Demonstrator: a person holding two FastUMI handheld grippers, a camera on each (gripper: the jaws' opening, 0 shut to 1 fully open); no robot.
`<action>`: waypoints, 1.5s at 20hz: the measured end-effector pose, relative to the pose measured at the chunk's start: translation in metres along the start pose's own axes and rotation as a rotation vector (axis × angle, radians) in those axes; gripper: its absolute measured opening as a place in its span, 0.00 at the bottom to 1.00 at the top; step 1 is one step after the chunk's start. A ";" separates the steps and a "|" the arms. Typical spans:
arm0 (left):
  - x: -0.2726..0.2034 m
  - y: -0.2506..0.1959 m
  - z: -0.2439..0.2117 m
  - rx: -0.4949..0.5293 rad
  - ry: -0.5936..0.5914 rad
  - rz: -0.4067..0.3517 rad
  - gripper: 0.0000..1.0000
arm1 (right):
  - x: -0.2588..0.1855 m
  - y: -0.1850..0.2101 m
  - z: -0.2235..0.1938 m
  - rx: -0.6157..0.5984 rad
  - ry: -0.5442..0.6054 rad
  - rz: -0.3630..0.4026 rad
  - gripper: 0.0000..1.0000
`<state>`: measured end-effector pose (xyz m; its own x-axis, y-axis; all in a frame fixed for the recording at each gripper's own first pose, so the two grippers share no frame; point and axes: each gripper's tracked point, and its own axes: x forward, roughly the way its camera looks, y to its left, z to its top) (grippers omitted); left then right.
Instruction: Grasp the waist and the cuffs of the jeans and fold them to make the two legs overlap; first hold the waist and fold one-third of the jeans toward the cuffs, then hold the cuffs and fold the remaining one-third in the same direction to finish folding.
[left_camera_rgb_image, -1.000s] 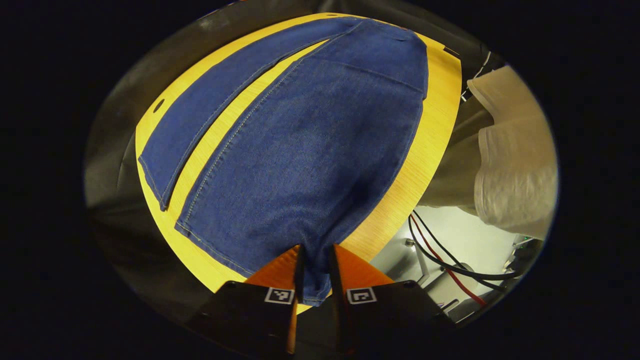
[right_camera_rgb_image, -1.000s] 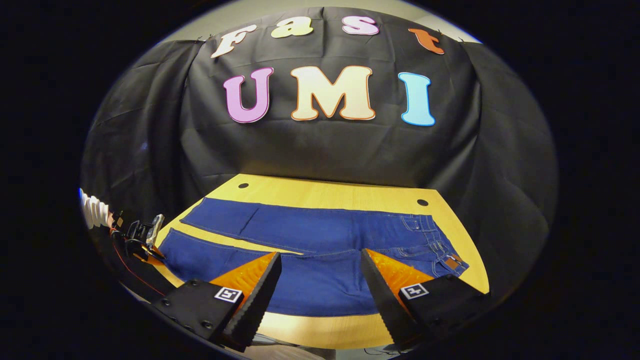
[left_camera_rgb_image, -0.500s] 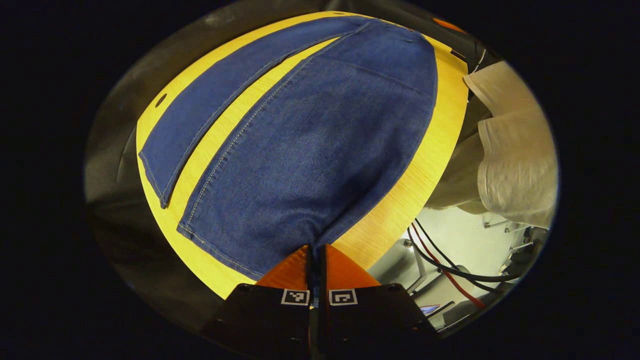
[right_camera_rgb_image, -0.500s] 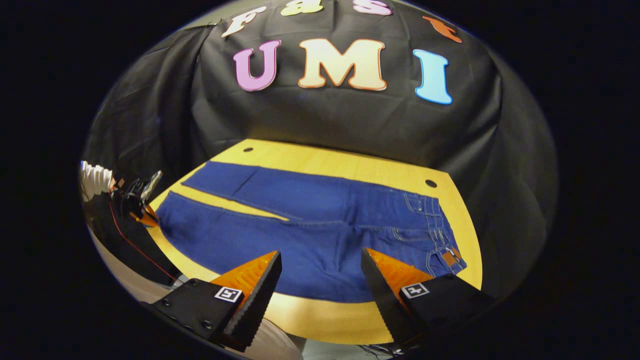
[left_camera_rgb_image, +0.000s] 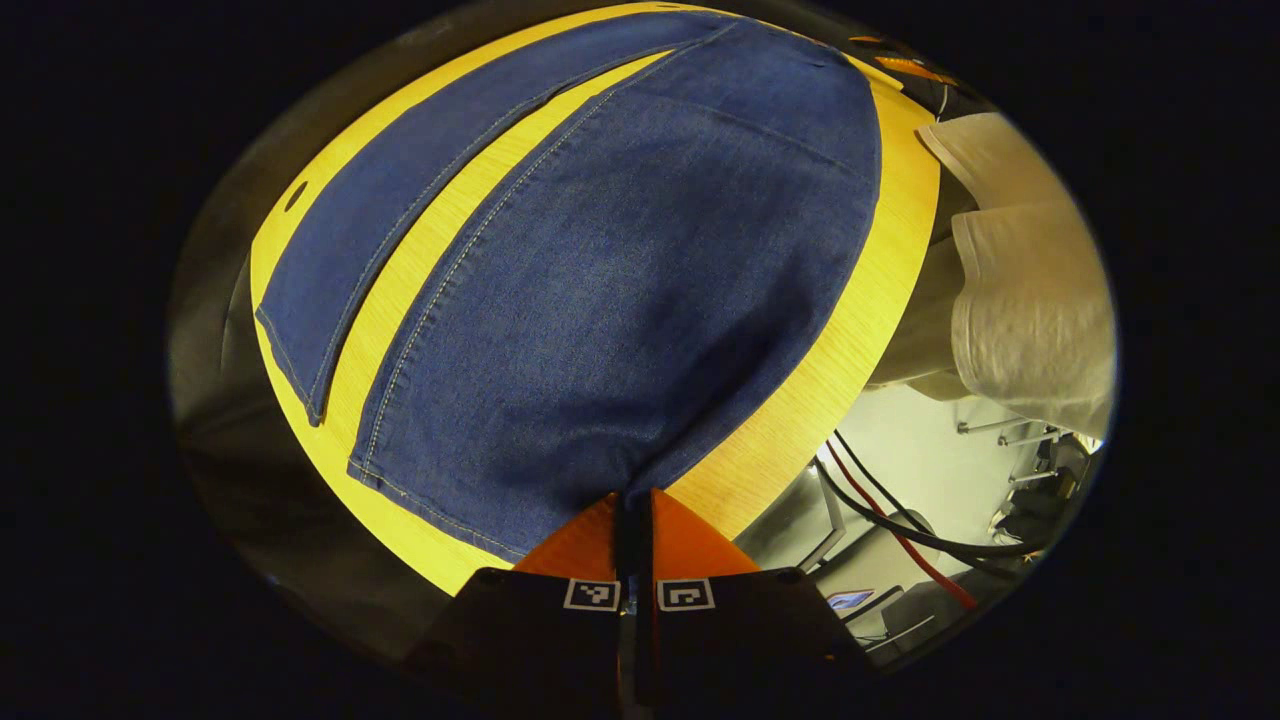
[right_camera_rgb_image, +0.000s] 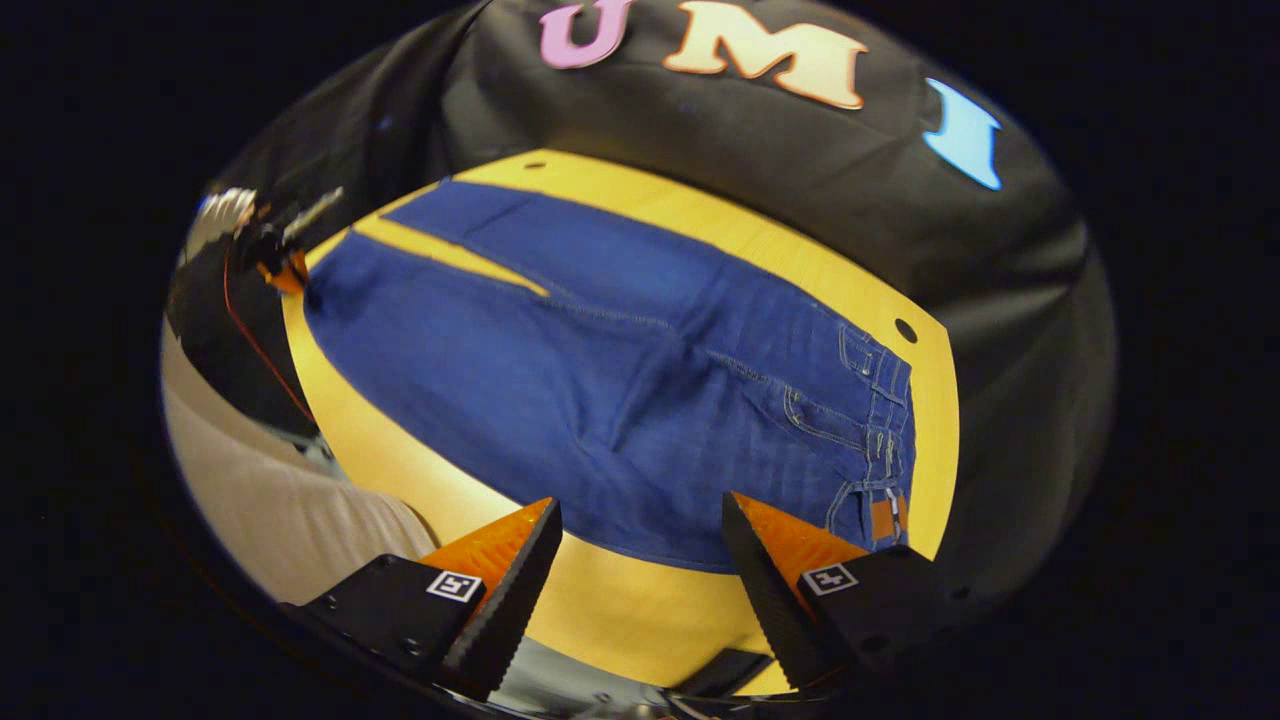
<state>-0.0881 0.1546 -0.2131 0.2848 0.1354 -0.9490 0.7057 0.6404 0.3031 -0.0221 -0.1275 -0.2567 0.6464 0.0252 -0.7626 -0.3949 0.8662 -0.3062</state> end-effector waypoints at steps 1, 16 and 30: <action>0.000 0.000 0.001 -0.001 0.003 -0.001 0.00 | 0.004 0.000 -0.008 -0.045 0.033 0.014 0.99; 0.003 0.001 -0.001 -0.018 0.037 0.012 0.00 | 0.054 -0.004 -0.062 -0.293 0.332 0.193 0.97; 0.003 0.001 -0.002 -0.037 0.053 0.009 0.00 | 0.058 -0.005 -0.047 -0.252 0.405 0.184 0.48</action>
<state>-0.0878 0.1567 -0.2160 0.2552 0.1807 -0.9499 0.6782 0.6667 0.3091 -0.0133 -0.1538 -0.3259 0.2660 -0.0733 -0.9612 -0.6559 0.7169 -0.2362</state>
